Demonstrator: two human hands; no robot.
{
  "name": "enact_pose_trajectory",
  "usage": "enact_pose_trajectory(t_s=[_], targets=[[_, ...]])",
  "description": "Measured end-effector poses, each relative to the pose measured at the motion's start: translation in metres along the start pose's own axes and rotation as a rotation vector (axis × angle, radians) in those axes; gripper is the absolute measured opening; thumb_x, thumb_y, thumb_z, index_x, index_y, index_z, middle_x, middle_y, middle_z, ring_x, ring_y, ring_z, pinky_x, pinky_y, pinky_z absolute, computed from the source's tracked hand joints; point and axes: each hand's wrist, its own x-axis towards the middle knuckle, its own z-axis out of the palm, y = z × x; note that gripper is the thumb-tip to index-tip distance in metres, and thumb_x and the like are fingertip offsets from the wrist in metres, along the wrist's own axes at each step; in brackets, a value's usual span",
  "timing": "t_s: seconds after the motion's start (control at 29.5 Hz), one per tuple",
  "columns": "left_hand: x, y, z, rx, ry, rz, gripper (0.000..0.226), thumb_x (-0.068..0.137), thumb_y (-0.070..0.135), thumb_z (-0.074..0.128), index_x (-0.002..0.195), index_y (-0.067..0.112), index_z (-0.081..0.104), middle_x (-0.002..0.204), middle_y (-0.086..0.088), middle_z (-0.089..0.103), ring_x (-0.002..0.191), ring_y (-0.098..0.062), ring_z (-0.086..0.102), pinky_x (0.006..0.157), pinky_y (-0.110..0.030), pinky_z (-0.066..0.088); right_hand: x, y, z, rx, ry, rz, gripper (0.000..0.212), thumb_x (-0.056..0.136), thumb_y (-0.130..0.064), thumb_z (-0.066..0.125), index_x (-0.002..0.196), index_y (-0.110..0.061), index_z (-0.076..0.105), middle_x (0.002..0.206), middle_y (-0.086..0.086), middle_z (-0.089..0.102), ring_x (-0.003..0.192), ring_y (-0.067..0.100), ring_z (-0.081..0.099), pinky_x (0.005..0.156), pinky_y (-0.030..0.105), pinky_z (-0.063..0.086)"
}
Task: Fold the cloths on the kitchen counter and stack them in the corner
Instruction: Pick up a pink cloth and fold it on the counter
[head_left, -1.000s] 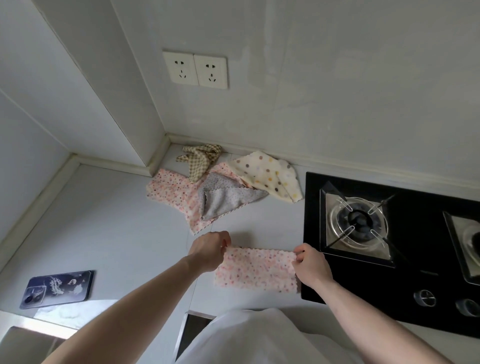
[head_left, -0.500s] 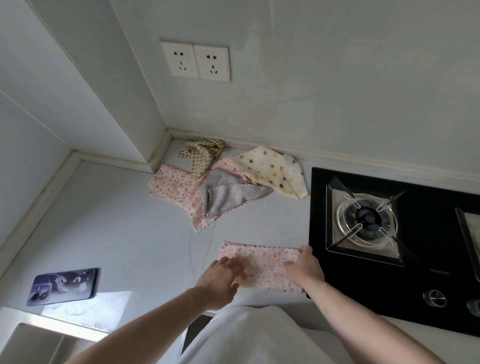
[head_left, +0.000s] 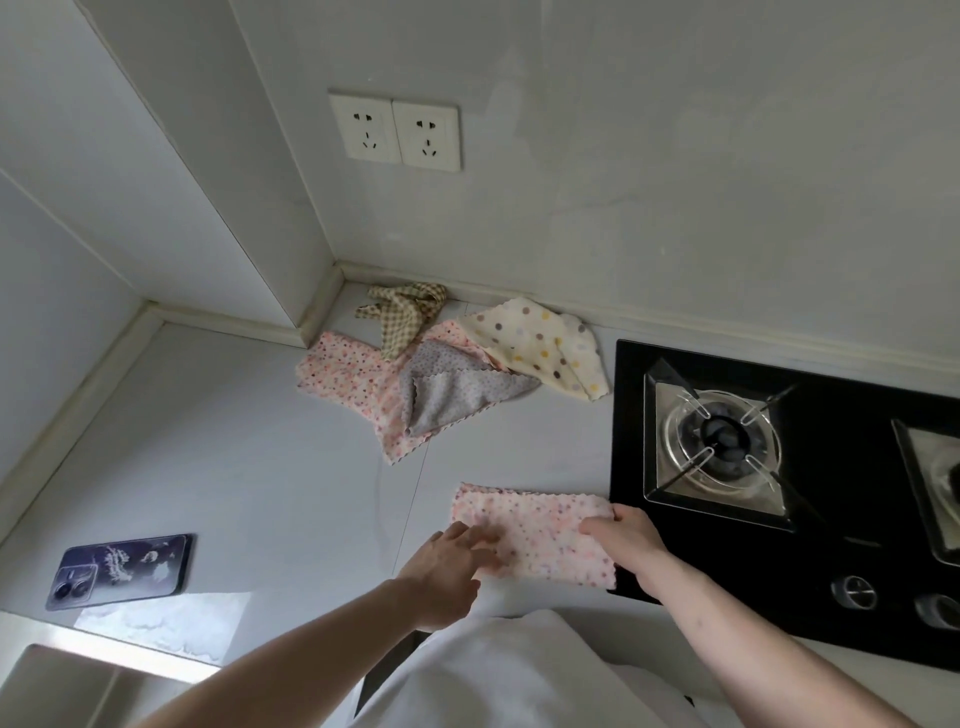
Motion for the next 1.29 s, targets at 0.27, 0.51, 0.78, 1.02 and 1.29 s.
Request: enact_pose_trajectory(t_s=[0.27, 0.51, 0.78, 1.02, 1.29], targets=[[0.014, 0.019, 0.0, -0.075, -0.029, 0.036, 0.045, 0.099, 0.024, 0.053, 0.144, 0.033, 0.053, 0.164, 0.016, 0.029, 0.146, -0.015, 0.029, 0.121, -0.034, 0.03, -0.008, -0.022, 0.002, 0.091, 0.019, -0.086, 0.015, 0.086, -0.02, 0.07, 0.099, -0.014, 0.067, 0.094, 0.006, 0.068, 0.081, 0.021, 0.064, 0.063, 0.03, 0.047], [-0.005, 0.002, 0.002, -0.313, 0.187, -0.175, 0.026, 0.093, 0.024, 0.058, 0.114, 0.036, 0.067, 0.133, 0.018, 0.058, 0.121, -0.011, 0.052, 0.102, -0.023, 0.043, -0.022, -0.04, 0.035, -0.044, -0.071, -0.141, 0.026, 0.084, -0.022, 0.067, 0.108, -0.011, 0.067, 0.089, 0.004, 0.07, 0.08, 0.02, 0.068, 0.064, 0.026, 0.049], [-0.029, -0.019, 0.0, -0.428, 0.248, -0.328, 0.023, 0.091, 0.022, 0.06, 0.1, 0.042, 0.067, 0.115, 0.022, 0.063, 0.104, -0.003, 0.059, 0.088, -0.017, 0.045, -0.03, -0.055, 0.081, -0.07, -0.203, -0.18, 0.011, 0.087, -0.014, 0.068, 0.078, -0.019, 0.073, 0.072, 0.006, 0.077, 0.06, 0.019, 0.073, 0.068, 0.036, 0.065], [-0.015, -0.024, -0.013, -0.449, 0.286, -0.335, 0.023, 0.092, 0.023, 0.061, 0.107, 0.036, 0.072, 0.117, 0.016, 0.062, 0.103, -0.006, 0.06, 0.088, -0.021, 0.048, -0.016, -0.043, 0.083, -0.068, -0.227, -0.219, 0.027, 0.09, -0.007, 0.065, 0.113, -0.023, 0.067, 0.105, 0.005, 0.073, 0.071, 0.023, 0.075, 0.067, 0.034, 0.063], [0.045, -0.01, -0.036, -0.273, 0.196, -0.293, 0.055, 0.089, 0.033, 0.063, 0.141, 0.026, 0.051, 0.146, 0.006, 0.047, 0.129, -0.02, 0.045, 0.104, -0.032, 0.045, -0.002, -0.014, 0.054, -0.096, -0.056, -0.223, 0.02, 0.089, -0.01, 0.065, 0.101, -0.025, 0.069, 0.106, -0.003, 0.072, 0.084, 0.015, 0.074, 0.075, 0.031, 0.062]])
